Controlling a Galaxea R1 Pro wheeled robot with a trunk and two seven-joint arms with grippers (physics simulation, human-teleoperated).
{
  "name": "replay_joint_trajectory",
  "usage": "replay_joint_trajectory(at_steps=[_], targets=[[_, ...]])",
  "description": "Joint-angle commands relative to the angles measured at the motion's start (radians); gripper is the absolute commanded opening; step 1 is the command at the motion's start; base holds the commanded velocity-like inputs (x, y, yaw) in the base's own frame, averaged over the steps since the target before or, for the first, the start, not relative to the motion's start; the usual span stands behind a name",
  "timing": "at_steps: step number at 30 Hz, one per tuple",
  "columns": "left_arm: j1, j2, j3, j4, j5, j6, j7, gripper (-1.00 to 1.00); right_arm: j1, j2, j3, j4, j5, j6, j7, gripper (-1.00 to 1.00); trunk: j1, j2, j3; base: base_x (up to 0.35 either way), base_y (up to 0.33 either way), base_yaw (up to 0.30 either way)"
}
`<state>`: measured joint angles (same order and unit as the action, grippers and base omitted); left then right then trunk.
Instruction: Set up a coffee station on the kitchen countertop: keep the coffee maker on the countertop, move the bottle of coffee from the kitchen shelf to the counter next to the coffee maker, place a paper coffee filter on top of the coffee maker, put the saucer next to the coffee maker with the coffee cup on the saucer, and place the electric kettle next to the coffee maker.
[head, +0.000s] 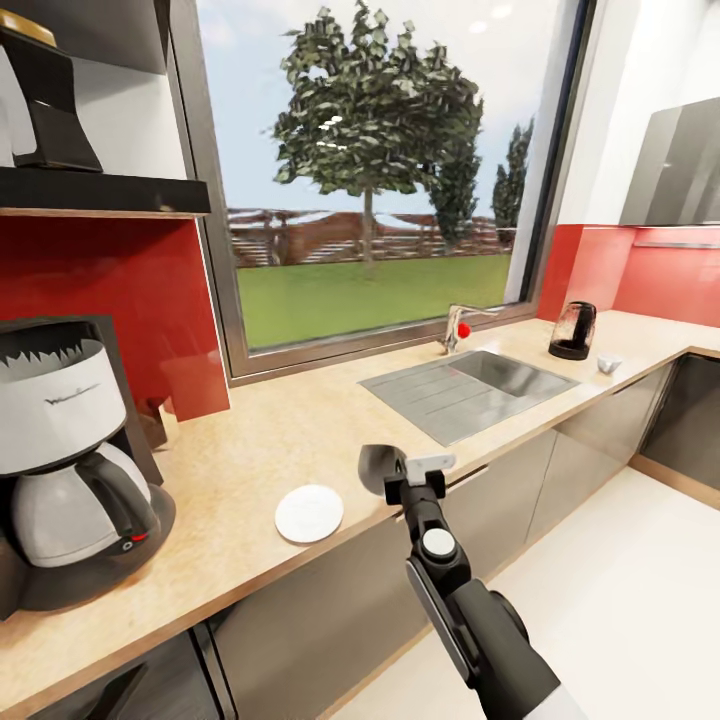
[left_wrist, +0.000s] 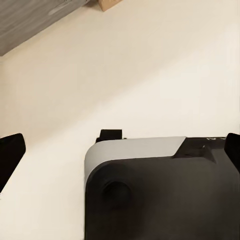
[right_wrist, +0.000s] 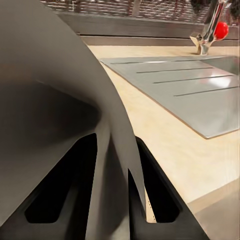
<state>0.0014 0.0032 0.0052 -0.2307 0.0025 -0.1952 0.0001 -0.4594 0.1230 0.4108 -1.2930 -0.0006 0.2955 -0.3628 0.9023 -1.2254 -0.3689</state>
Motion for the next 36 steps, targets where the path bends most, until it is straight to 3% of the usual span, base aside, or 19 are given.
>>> replay_joint_trajectory(at_steps=[1,4,10,12,13,19,36], targets=[[0.000,0.001,0.000,-0.001,0.000,-0.005,0.000,1.00,-0.001,0.000,0.002,-0.003,-0.004,0.005,-0.004,-1.00,0.000,-0.001,-0.001,-0.004,-0.002,0.000],[0.000,0.009,0.001,-0.001,0.000,-0.020,-0.001,1.00,0.000,-0.001,0.002,-0.007,-0.004,0.005,-0.004,-1.00,0.000,-0.001,-0.001,-0.003,-0.001,0.000],[0.000,0.061,0.005,0.000,0.001,-0.035,-0.048,1.00,0.001,-0.002,0.001,-0.016,-0.004,0.006,-0.005,-1.00,0.000,-0.001,-0.001,0.000,0.000,0.000],[0.000,0.076,0.011,0.000,0.001,-0.035,-0.076,1.00,0.001,-0.003,0.001,-0.027,-0.004,0.007,-0.005,-1.00,0.000,-0.001,-0.001,0.000,0.000,0.000],[0.000,0.105,0.054,0.004,0.001,-0.036,-0.152,1.00,0.001,-0.005,-0.001,-0.055,-0.004,0.010,-0.005,-1.00,0.000,-0.001,-0.001,0.000,0.000,0.000],[0.000,0.125,0.121,0.024,-0.002,-0.046,-0.213,1.00,0.002,-0.006,-0.001,-0.078,-0.004,0.011,-0.006,-1.00,0.000,-0.001,-0.001,0.000,0.000,0.000],[0.000,0.132,0.136,0.039,0.000,-0.073,-0.221,1.00,0.002,-0.005,0.002,-0.088,-0.004,0.011,-0.007,-1.00,0.000,-0.001,-0.001,0.017,-0.040,0.158]])
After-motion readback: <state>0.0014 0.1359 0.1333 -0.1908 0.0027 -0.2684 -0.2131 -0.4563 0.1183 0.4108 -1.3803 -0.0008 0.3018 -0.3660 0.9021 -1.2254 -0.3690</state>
